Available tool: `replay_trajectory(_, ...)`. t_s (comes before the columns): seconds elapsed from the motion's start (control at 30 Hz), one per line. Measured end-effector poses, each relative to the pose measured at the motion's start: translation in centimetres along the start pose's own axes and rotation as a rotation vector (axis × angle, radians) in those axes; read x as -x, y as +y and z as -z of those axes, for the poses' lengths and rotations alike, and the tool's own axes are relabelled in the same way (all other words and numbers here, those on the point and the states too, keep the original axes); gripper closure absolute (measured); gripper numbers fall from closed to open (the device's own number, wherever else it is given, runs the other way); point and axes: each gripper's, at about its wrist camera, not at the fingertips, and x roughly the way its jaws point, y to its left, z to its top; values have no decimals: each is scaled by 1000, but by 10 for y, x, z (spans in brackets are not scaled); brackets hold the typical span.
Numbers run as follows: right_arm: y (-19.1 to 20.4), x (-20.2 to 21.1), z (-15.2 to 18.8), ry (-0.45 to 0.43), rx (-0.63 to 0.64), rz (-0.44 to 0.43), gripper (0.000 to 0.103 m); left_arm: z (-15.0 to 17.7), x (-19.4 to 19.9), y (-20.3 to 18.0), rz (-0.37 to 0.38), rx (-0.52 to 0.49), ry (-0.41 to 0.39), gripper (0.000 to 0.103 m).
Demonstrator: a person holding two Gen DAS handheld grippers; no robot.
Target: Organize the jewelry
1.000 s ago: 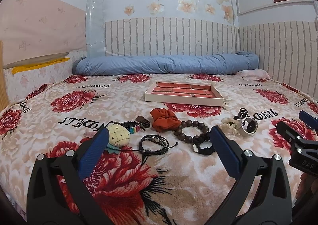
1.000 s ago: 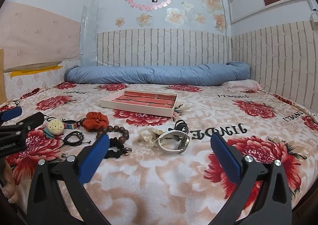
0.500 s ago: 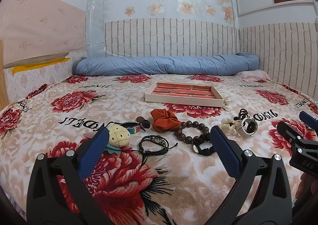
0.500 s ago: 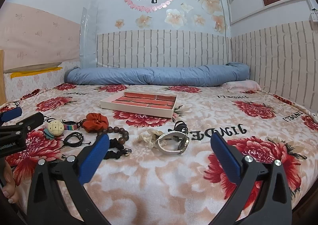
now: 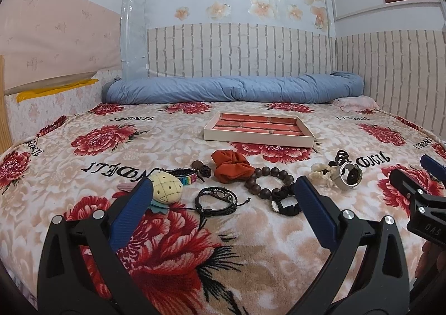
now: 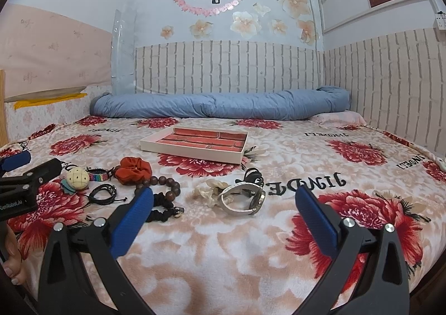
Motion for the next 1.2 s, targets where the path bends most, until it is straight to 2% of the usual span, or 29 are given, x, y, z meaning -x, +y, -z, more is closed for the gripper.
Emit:
replay_trajectory(0.6, 0, -16, 3, 36, -2, 9, 4, 0, -10, 1, -6, 2, 34, 5)
replay_trajectory(0.77, 1, -18, 2, 10, 6, 50, 4, -3, -18, 3, -5, 0, 40, 5)
replay_trajectory(1.03, -6, -40, -2, 64, -27, 16, 4, -8, -38, 9, 5, 1, 72, 5)
replay_trajectory(1.2, -9, -58, -7, 95, -8, 32, 4, -11, -56, 17, 0, 11, 103, 5)
